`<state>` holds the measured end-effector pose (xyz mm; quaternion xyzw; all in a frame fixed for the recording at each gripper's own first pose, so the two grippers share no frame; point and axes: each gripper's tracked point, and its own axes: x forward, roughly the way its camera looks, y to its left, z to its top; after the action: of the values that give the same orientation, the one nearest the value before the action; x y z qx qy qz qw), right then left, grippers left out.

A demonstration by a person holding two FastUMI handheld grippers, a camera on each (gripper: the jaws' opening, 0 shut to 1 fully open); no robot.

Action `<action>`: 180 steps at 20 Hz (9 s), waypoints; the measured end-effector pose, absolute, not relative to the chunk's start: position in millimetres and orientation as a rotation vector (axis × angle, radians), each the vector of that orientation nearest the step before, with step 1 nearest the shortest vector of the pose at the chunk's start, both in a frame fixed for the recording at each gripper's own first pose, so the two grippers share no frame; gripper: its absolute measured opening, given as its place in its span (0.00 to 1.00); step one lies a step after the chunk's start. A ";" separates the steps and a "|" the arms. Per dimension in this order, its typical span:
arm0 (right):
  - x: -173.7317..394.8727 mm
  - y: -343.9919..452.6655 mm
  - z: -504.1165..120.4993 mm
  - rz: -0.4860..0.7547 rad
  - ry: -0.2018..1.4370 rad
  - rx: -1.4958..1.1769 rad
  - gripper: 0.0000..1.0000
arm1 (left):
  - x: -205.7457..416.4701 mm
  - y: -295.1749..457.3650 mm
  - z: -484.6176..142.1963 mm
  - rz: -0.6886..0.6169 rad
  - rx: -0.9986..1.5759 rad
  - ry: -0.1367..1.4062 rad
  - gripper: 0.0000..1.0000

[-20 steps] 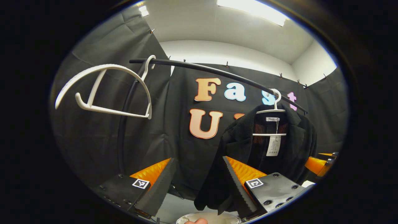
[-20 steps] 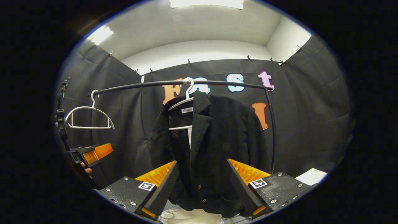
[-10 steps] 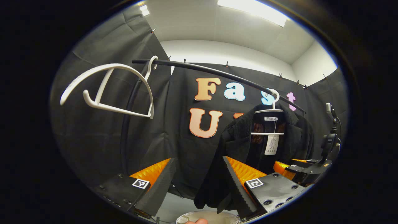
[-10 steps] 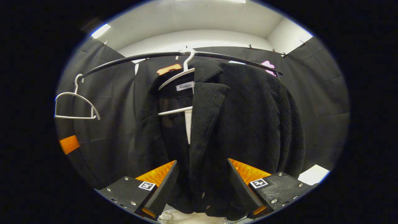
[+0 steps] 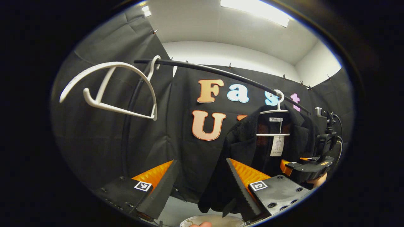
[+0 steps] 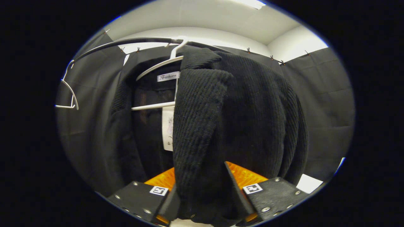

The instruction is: Grasp the clothes on the hanger with both hands and then place them into the laundry hamper below.

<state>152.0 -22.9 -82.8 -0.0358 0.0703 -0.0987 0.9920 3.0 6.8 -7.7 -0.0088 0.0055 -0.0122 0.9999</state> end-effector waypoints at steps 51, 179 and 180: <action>63.5 -112.3 106.8 -0.209 -0.199 -0.141 0.00 | 179.7 -92.3 -3.1 -0.148 0.076 -0.016 0.12; -16.5 72.4 -462.0 0.146 1.027 0.023 0.93 | -26.9 106.6 -366.6 0.140 0.146 0.862 0.99; -13.1 69.9 -452.8 0.140 1.005 0.026 0.93 | -19.4 102.4 -357.1 0.136 0.142 0.832 0.96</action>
<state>-13.1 69.9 -452.8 0.0125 0.4812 0.0669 0.8740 -19.4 102.4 -357.1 0.0690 0.4033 0.0659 0.9101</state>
